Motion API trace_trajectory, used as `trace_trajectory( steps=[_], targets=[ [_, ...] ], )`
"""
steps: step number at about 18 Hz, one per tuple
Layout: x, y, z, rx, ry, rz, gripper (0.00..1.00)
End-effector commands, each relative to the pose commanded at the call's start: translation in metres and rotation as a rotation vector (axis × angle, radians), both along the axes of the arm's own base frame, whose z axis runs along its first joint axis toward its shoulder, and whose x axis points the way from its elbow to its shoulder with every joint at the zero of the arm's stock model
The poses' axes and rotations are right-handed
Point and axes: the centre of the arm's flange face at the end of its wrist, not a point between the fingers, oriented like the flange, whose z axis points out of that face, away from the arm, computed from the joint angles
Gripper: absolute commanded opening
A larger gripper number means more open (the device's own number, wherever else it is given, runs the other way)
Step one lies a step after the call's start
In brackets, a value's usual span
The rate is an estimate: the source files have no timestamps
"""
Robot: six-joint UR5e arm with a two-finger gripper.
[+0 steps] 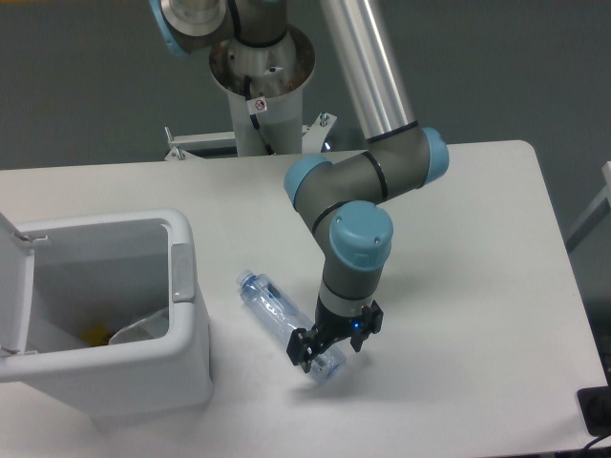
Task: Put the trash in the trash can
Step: 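Move the gripper to the clear water bottle and close on it, then lift the bottle and carry it over the trash bin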
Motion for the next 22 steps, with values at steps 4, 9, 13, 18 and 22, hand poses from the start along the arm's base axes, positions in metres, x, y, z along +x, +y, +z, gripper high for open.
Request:
trace_trajectory(
  steps=[4,9,13,18,22],
  targets=[
    [0.001,0.001,-0.009,-0.014,-0.006,-0.002,1.0],
    [0.0,-0.001,-0.012,-0.038,0.009,0.004,0.62],
    [-0.001,-0.001,-0.007,-0.031,0.016,0.001,0.6],
    [-0.004,-0.002,0.027,0.008,0.051,-0.001,0.58],
    [-0.039,-0.014,0.124,0.164,0.139,0.038,0.58]
  ],
)
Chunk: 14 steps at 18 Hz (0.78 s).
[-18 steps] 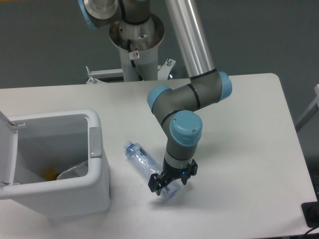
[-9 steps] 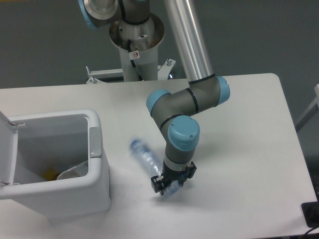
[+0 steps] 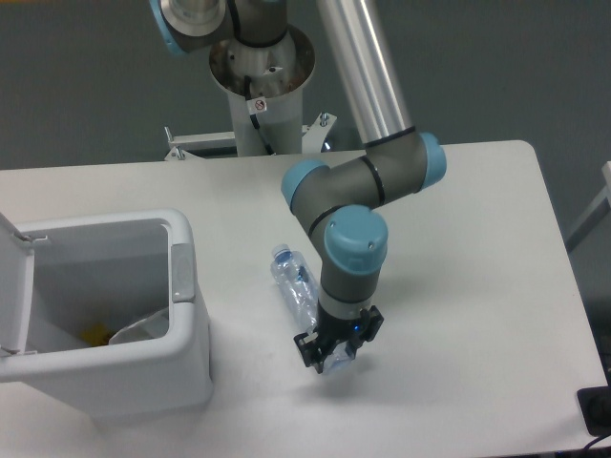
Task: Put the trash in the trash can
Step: 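Lift the bottle and carry it over the trash bin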
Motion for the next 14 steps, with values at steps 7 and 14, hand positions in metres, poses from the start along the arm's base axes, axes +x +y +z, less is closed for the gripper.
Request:
trace_trajectory(
  steps=[7,14],
  targets=[
    [-0.034,-0.018,0.2,0.456,0.047,0.043,0.58],
    [0.069,-0.009,0.303,0.618,0.178,-0.11,0.57]
  ],
)
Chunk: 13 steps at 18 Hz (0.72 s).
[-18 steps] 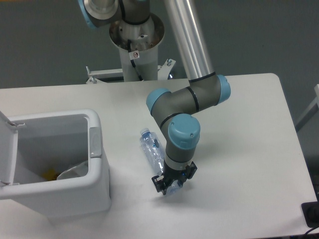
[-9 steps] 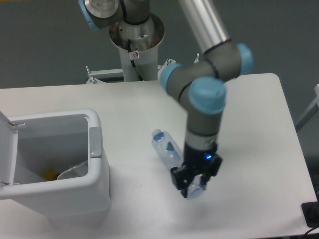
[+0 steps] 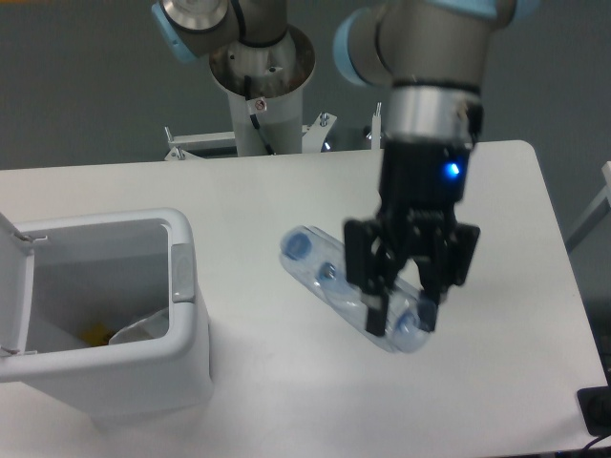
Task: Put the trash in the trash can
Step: 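Lift the bottle and carry it over the trash bin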
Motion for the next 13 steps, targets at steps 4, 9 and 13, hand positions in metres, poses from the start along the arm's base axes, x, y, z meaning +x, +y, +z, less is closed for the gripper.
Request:
trace_trajectory(
  steps=[4,9,13],
  targets=[
    [0.064,0.017,0.007,0.036,0.049,-0.094,0.56],
    [0.112,0.055,-0.011,0.046,0.093,-0.205,0.56],
    [0.121,0.08,-0.043,0.005,0.096,-0.263,0.57]
  ],
)
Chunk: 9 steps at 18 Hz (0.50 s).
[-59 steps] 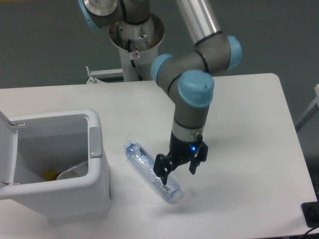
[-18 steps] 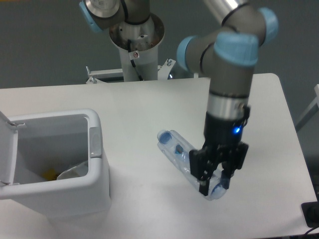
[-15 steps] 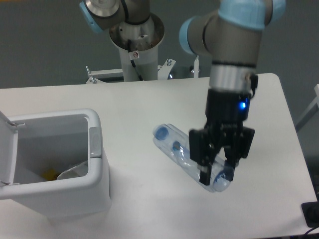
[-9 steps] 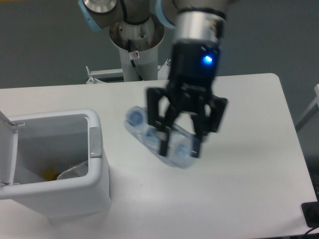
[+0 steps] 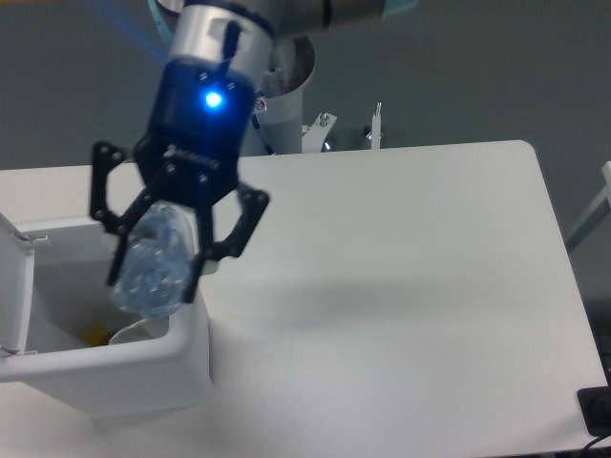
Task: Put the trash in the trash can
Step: 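Lift the bottle and carry it over the trash bin, then release the bottle into the bin and raise the gripper away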
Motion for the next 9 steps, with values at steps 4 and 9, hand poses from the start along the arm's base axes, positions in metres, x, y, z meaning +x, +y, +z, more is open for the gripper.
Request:
trace_trajectory(
  steps=[4,9],
  targets=[
    [0.015,0.018,-0.025,-0.035,-0.016,-0.041,0.71],
    [0.003,0.002,-0.018,-0.037,0.04,-0.026,1.0]
  ],
)
